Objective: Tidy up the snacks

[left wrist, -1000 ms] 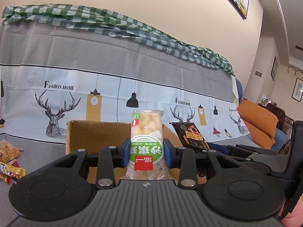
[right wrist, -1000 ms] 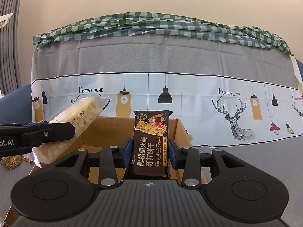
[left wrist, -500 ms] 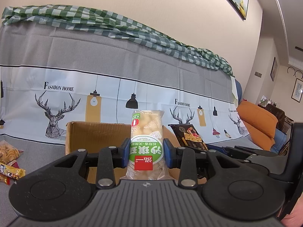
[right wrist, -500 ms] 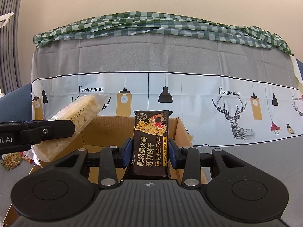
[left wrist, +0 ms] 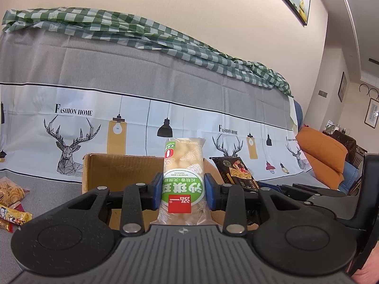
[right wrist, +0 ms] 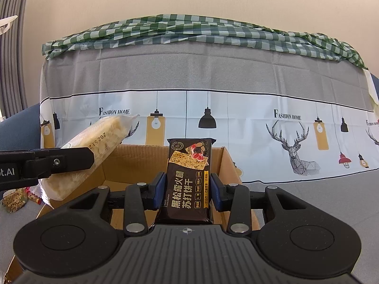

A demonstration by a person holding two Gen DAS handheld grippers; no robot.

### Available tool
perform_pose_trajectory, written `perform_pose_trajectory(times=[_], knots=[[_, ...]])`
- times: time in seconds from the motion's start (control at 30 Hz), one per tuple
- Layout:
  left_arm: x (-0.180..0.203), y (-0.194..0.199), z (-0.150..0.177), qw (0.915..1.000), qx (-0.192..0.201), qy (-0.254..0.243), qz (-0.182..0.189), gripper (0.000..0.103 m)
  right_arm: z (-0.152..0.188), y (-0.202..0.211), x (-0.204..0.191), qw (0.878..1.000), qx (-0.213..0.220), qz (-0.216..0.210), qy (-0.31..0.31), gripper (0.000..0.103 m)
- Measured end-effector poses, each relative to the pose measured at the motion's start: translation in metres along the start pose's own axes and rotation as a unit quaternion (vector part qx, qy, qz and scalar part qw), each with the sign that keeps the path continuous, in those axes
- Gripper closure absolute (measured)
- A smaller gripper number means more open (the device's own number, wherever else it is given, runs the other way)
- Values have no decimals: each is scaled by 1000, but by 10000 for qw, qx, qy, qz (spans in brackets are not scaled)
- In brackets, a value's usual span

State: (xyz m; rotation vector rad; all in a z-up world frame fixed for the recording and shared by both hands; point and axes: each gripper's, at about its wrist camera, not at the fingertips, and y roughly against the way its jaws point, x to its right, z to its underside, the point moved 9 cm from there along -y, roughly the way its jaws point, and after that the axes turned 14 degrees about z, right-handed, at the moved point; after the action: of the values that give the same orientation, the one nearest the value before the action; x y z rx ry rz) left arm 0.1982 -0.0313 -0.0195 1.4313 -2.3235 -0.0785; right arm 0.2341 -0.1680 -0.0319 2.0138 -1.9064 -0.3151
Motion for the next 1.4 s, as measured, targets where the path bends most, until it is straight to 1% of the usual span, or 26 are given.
perform_pose_trajectory(times=[0.17, 0.27, 0.3, 0.33, 0.37, 0.4, 0.57, 0.7, 0.8, 0.87, 0.93, 1.1, 1.13, 1.27, 1.33, 1.37, 1.4], knots=[[0, 0, 0, 10000, 18, 9, 20, 64, 1, 0, -1, 10000, 1, -10, 1, 62], [5, -1, 2, 9998, -38, 17, 178, 63, 1, 0, -1, 10000, -3, -13, 1, 61], [6, -1, 2, 9998, -41, -29, 175, 62, 1, 0, -2, 10000, -3, -10, 10, 59], [9, -2, 2, 9998, -36, -111, 164, 55, 1, 0, -1, 10000, 3, 23, 36, 54], [11, -1, 2, 9997, -24, -185, 152, 48, 1, 0, -1, 9999, 19, 84, 79, 42], [12, -1, 1, 9996, -3, -245, 126, 47, 1, 1, -1, 9998, 52, 140, 102, 36], [9, -1, 1, 9997, 22, -224, 57, 47, 0, 2, 0, 9997, 79, 196, 96, 32], [6, -1, 1, 9997, 41, -223, 5, 47, -1, 2, 1, 9997, 80, 199, 92, 31], [6, 1, 1, 9997, 63, -244, -26, 49, -1, 2, 1, 9997, 72, 192, 104, 31], [6, 2, 1, 9996, 91, -274, -44, 55, -1, 2, -1, 9997, 78, 192, 117, 31], [6, 3, 0, 9995, 126, -292, -60, 57, -1, 2, -1, 9997, 76, 191, 119, 31], [4, 7, -1, 9992, 169, -349, -109, 66, -2, 3, -5, 9997, 82, 179, 140, 31], [3, 8, -1, 9992, 164, -351, -126, 70, -1, 3, -6, 9997, 82, 178, 143, 31], [-5, 16, -2, 9996, 124, -231, -93, 78, -3, 4, -12, 9998, 83, 177, 96, 31], [-10, 22, -2, 9999, 112, -103, -32, 78, -4, 4, -16, 9999, 62, 151, 35, 32], [-12, 26, -3, 9999, 112, -13, 2, 78, -4, 4, -19, 9999, 50, 126, 2, 36], [-14, 32, -3, 9999, 109, 48, 29, 78, -5, 5, -23, 9999, 44, 98, -27, 42]])
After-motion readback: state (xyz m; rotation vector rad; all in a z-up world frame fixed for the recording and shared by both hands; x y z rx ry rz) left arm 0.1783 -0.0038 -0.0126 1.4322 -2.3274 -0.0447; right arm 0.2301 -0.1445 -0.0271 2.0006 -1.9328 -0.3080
